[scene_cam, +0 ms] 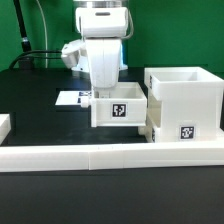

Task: Assemble drawer

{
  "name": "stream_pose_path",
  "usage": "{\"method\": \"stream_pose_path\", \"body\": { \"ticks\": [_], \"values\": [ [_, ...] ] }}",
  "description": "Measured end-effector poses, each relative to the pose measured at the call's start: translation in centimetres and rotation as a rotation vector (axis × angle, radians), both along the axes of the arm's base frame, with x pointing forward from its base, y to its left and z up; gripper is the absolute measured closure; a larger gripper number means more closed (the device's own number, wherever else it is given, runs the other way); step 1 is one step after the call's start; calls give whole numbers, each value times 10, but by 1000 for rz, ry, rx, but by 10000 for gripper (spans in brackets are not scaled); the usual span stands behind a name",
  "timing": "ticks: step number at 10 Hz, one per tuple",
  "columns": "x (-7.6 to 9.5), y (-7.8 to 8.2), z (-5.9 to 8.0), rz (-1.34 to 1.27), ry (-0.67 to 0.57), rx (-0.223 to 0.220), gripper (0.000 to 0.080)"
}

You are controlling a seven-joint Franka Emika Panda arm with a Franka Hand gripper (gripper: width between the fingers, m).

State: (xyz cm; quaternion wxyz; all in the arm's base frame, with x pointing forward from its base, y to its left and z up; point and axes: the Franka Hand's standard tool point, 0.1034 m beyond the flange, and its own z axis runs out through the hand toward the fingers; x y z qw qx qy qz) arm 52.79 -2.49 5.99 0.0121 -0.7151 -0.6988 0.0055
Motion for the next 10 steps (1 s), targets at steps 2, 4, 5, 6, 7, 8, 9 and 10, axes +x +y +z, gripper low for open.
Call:
{"method": "stream_pose_path", "body": {
  "ticks": [2,4,5,6,7,8,9,10],
  "values": [
    [2,0,-1,-1,-28,2,757],
    [1,5,-3,-4,-61,7,757],
    [0,6,-4,-3,-56,7,757],
    [2,5,-3,-4,-74,8,757],
    [2,5,-3,-4,-72,8,757],
    [2,5,-3,-4,-72,8,757],
    [2,7,-3,-1,-73,9,757],
    [3,8,-3,1,-74,8,757]
  ]
}}
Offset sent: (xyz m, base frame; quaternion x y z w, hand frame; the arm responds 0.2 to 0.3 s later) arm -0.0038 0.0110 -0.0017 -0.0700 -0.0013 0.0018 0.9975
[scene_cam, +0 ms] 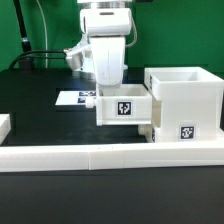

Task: Assemble drawer

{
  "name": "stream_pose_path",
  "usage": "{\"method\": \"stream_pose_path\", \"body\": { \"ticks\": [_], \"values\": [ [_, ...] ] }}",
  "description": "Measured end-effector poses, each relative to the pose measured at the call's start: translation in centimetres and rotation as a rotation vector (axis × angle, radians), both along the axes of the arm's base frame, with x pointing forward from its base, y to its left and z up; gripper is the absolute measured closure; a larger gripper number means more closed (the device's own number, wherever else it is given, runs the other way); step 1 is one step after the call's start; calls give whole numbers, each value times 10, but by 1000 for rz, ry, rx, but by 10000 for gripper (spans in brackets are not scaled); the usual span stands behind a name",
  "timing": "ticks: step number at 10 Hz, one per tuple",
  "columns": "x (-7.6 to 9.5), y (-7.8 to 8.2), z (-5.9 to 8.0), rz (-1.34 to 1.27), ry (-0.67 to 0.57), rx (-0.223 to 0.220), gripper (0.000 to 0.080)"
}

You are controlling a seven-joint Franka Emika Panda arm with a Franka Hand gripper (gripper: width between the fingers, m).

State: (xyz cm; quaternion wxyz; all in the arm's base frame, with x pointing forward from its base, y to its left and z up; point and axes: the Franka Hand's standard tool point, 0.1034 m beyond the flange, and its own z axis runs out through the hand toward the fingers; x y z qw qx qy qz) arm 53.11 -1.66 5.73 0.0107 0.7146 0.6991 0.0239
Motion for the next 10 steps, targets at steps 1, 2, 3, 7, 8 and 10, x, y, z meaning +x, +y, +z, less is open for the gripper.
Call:
{"method": "stream_pose_path", "body": {
  "ticks": [1,2,3,7,8,10],
  "values": [
    [2,1,1,1,-1,0,757],
    [3,2,2,1,3,-1,757],
    [5,4,3,1,3,-1,757],
    [3,4,2,-9,6,-2,757],
    [3,4,2,-9,7,-2,757],
    [2,9,-1,-14,12,-1,757]
  ]
}}
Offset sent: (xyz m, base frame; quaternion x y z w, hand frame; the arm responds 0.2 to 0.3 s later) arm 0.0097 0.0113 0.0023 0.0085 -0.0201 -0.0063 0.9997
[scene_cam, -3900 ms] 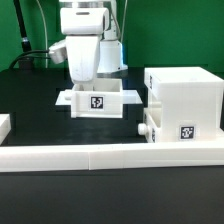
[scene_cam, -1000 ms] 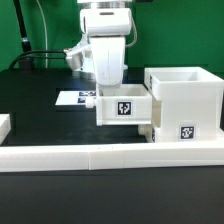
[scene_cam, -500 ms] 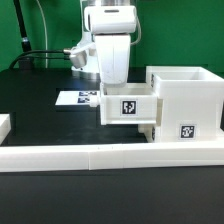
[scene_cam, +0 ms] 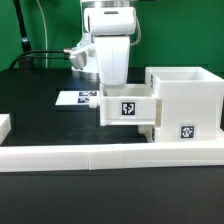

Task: Assemble drawer

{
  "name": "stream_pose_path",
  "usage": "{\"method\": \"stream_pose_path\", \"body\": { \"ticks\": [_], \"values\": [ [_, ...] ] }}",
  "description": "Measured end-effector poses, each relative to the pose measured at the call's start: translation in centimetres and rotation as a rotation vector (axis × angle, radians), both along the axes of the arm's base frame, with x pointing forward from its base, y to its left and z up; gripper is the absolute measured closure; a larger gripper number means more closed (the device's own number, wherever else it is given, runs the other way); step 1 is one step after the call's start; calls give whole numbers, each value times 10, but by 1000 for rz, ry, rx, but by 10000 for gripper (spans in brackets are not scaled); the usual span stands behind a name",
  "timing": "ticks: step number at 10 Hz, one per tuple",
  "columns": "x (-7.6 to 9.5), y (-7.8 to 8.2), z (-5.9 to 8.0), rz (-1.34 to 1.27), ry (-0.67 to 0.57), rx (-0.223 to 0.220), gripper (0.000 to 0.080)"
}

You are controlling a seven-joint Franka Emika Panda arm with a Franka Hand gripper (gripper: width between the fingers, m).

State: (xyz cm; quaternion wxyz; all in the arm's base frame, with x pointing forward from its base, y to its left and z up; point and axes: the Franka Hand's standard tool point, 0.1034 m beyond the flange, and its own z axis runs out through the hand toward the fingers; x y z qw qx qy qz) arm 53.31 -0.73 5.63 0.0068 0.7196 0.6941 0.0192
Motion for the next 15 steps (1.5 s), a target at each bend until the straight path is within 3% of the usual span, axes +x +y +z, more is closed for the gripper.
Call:
{"method": "stream_pose_path", "body": {
  "ticks": [15],
  "values": [
    [-3,2,-2,3,43,-4,756]
  ]
}}
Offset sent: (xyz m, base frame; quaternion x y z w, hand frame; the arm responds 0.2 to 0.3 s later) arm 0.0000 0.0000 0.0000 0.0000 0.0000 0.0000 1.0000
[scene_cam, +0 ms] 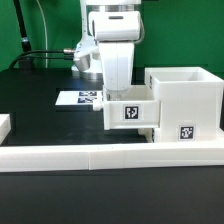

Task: Assemble drawer

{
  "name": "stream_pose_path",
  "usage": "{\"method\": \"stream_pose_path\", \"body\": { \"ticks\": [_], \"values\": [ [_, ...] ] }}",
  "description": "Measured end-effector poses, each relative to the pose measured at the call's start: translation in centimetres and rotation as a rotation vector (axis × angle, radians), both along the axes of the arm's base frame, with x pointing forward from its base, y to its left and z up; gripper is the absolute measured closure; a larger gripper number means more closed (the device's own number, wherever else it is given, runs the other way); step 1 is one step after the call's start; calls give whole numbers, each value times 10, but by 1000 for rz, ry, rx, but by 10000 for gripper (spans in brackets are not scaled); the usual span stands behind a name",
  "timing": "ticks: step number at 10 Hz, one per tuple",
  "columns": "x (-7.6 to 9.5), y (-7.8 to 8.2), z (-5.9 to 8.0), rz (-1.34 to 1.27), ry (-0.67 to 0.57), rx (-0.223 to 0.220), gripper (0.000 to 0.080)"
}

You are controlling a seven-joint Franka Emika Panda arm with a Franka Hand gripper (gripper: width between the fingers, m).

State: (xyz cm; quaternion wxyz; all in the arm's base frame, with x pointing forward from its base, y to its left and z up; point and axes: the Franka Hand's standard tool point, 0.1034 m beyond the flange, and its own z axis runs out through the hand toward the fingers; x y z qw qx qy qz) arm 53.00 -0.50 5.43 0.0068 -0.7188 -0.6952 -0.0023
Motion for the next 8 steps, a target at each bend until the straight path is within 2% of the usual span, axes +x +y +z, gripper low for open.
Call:
{"method": "stream_pose_path", "body": {
  "ticks": [4,7,8],
  "values": [
    [0,1,0,2,-1,0,756],
    [6,1,0,74,11,-36,755],
    [7,1,0,73,9,-36,755]
  ]
}}
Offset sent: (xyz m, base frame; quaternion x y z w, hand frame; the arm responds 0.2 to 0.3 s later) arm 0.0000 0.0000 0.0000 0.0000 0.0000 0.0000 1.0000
